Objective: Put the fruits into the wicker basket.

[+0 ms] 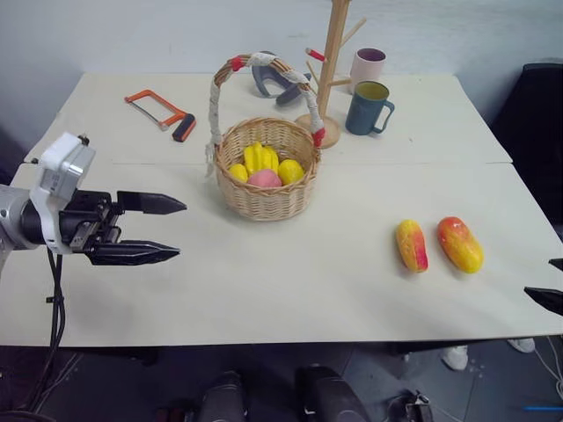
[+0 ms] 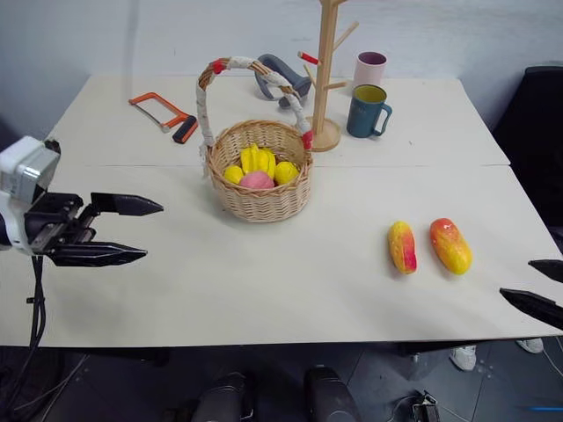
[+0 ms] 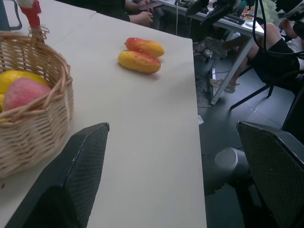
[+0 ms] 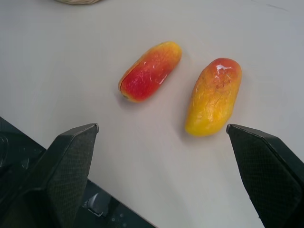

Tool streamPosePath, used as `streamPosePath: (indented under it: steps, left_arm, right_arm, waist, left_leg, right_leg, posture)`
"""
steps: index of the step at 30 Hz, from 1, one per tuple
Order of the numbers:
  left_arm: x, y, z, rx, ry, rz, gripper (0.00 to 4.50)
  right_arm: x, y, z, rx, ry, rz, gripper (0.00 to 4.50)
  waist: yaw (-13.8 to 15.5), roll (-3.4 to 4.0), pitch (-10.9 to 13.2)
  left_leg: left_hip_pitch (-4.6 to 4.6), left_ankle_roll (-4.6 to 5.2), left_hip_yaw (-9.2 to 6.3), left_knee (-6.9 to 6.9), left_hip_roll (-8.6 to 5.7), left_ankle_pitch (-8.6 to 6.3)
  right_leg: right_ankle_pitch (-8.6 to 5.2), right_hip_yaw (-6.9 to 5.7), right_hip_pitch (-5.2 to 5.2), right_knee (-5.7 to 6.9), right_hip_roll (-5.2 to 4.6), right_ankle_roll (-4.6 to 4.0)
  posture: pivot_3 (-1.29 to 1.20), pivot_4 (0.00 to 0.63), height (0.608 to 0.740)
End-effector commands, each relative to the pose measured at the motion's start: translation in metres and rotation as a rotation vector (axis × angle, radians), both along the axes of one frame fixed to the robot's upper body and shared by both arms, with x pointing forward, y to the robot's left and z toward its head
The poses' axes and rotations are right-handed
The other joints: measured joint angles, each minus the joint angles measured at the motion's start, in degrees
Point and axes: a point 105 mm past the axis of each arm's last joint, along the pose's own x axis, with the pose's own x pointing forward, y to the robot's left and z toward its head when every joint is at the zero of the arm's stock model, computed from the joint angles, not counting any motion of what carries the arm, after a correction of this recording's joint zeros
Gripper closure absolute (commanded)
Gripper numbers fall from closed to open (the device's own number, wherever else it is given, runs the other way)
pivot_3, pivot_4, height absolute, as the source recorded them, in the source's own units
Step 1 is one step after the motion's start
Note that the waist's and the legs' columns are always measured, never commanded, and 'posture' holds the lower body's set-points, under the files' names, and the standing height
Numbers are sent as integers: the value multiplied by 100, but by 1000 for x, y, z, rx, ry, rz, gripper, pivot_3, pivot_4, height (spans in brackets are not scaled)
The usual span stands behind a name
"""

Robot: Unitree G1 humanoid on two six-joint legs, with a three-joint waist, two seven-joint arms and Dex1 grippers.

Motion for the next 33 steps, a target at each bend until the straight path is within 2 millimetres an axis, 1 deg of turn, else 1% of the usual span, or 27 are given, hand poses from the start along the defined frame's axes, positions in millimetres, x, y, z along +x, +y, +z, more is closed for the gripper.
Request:
streamPosePath:
  steps: [1,3,6,12,15,19,20,22,23,24,26,28,29,31,33]
  left_arm:
    - [-2,-2,9,-7,-9,-20,0]
    - [2,-3,5,26,-49,-7,0]
    - [8,-3,0,44,-60,22,0]
    - [8,-4,-7,71,-65,16,0]
    - [8,-8,-10,75,-69,-5,0]
    - [5,-23,-4,31,-77,-90,0]
    - [5,-27,-2,23,-79,-114,0]
    - [7,-33,0,17,-79,-145,0]
    - [9,-38,-2,28,-89,-174,0]
    - [10,-42,-3,37,-96,-194,0]
    - [14,-50,-8,67,-132,-223,0]
    - [19,-57,-17,113,-182,-237,0]
    - [20,-61,-21,126,-195,-248,0]
    - [21,-69,-23,119,-214,-266,0]
    - [23,-80,-21,81,-225,-273,0]
  right_arm:
    - [1,-4,8,-54,-46,-32,38]
    - [2,-4,10,-36,-59,-40,38]
    - [4,-2,12,-46,-69,-36,38]
    - [6,-3,10,-82,-70,-55,38]
    - [8,0,11,-99,-86,-52,38]
    - [14,25,19,-59,-124,5,38]
    - [17,35,21,-35,-138,19,38]
    - [22,48,24,-6,-148,33,38]
    - [30,64,20,2,-157,41,38]
    - [35,74,18,5,-163,44,38]
    - [49,94,6,-27,-165,-5,38]
    - [64,102,-3,-18,-171,-111,38]
    - [71,104,-5,-11,-188,-164,38]
    - [83,107,-10,-8,-211,-266,38]
    - [92,119,-21,6,-207,-309,38]
  waist:
    - [2,0,0]
    - [2,0,0]
    - [-9,0,0]
    - [-4,0,0]
    - [-4,0,0]
    - [-2,0,0]
    - [-5,0,0]
    - [-4,0,0]
    - [-4,0,0]
    - [-7,-2,-1]
    - [-18,-1,-1]
    - [-21,0,0]
    - [-21,0,0]
    - [-11,2,1]
    - [-3,1,0]
  left_leg:
    - [0,0,-1,0,0,0]
    - [0,-2,-1,0,0,1]
    - [0,-3,1,0,0,1]
    - [2,-6,1,2,0,3]
    - [2,-6,1,6,0,3]
    - [2,-6,0,19,1,3]
    - [0,-6,-2,26,2,3]
    - [0,-6,-3,35,3,4]
    - [0,-6,-4,43,2,4]
    - [2,-6,-4,43,2,4]
    - [0,-6,-7,55,3,4]
    - [-2,-6,-6,63,4,4]
    - [-2,-7,-6,62,4,4]
    - [-10,-9,-6,66,3,6]
    - [-18,-26,-5,67,3,16]
  right_leg:
    - [-1,-1,0,1,1,1]
    - [-1,-1,-1,1,1,2]
    - [-2,1,-1,2,1,3]
    - [-2,2,-1,10,3,3]
    - [-2,2,-2,13,3,3]
    - [-2,1,-1,23,3,3]
    - [-2,1,-1,28,4,3]
    - [-1,0,1,35,5,4]
    - [0,1,1,40,5,5]
    - [0,2,3,42,4,6]
    - [1,2,4,50,6,7]
    - [1,4,-1,57,5,7]
    - [1,5,-2,59,5,6]
    - [1,6,-9,61,3,6]
    - [1,6,-17,62,3,6]
  posture:
    - [0,150,740]
    - [0,150,740]
    - [0,150,740]
    - [0,150,740]
    - [0,150,740]
    - [0,150,740]
    - [0,150,740]
    - [0,150,740]
    - [0,150,740]
    - [0,150,740]
    - [0,150,740]
    - [0,150,740]
    - [0,150,740]
    - [0,150,740]
    - [0,150,740]
